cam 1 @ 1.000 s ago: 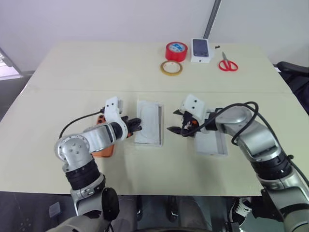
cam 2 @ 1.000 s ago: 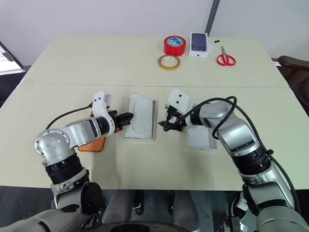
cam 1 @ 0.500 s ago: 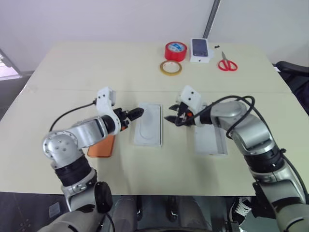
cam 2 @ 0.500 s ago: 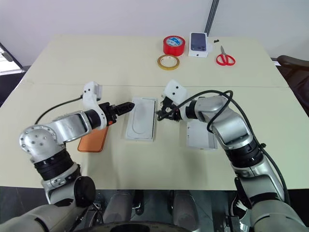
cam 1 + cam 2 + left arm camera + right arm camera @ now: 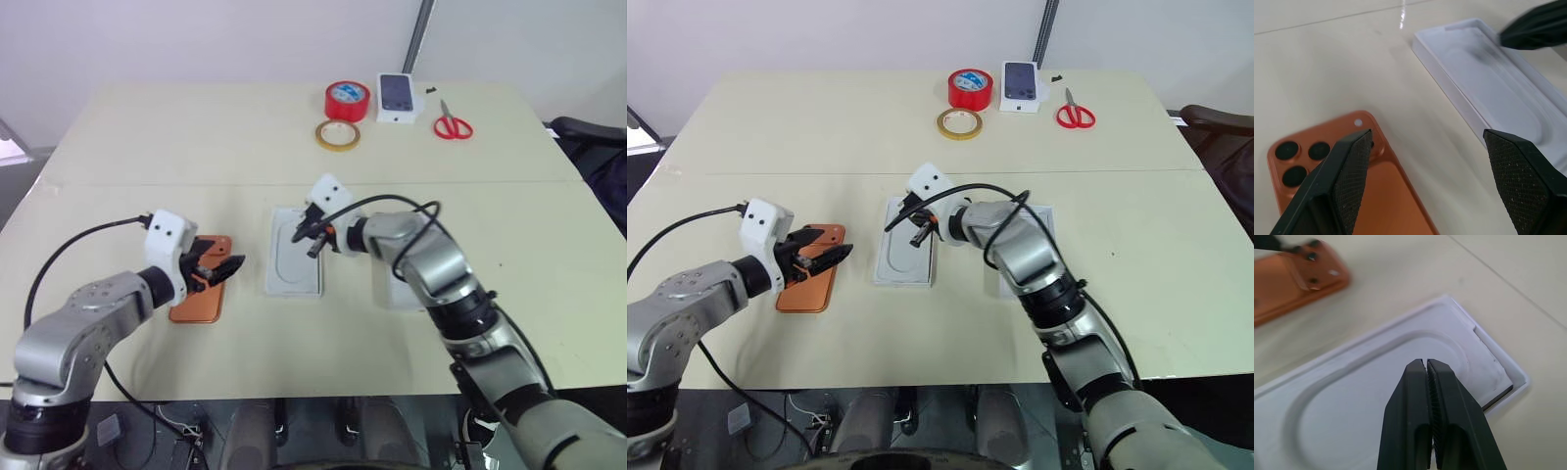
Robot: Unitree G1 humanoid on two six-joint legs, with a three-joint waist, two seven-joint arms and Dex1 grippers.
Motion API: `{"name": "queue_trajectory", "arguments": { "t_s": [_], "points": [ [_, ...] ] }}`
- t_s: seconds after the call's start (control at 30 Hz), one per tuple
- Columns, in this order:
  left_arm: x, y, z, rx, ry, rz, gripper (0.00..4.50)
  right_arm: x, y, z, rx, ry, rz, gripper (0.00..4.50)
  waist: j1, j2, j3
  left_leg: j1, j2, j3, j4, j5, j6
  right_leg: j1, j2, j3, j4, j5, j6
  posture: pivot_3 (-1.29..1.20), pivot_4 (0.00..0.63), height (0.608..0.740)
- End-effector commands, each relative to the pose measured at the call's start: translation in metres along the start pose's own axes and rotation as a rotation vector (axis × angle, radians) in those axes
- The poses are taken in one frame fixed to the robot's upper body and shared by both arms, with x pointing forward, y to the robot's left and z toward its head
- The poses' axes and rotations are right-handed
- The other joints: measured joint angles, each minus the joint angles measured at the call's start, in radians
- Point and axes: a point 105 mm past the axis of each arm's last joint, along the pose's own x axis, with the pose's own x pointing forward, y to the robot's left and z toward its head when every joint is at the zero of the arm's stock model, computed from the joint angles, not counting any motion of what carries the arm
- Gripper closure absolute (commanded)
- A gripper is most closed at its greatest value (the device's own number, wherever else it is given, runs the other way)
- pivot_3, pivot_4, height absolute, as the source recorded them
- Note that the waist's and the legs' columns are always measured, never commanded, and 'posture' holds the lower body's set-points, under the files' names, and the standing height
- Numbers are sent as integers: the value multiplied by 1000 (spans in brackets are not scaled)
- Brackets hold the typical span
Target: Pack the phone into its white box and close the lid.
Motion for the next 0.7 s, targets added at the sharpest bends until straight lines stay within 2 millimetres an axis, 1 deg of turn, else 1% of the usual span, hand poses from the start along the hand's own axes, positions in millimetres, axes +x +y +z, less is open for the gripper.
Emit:
{"name": "queue_trajectory", "arguments": {
  "t_s": [0.03,0.17,0.3,0.7],
  "points": [
    [-13,1,6,38,-38,-25,693,6,-2,19,-47,-56,-45,4356,-3,0,0,-1,0,0,0,0,0,-1,0,0,0,0,0,0,150,736],
    [-20,-3,-3,42,-17,-60,693,14,-4,20,-90,-54,-93,4356,-3,0,0,-2,0,1,-1,0,0,-2,2,0,0,0,0,0,150,736],
    [-23,-6,-6,48,-8,-70,693,17,-4,16,-113,-38,-107,4356,-3,0,0,-3,0,1,0,0,0,-2,2,0,0,0,0,0,150,736],
    [-21,-5,-5,29,-28,-44,693,6,-7,0,-166,31,-115,4356,-3,0,0,-3,0,1,0,1,0,-2,3,0,0,0,0,0,150,736]
  ]
}}
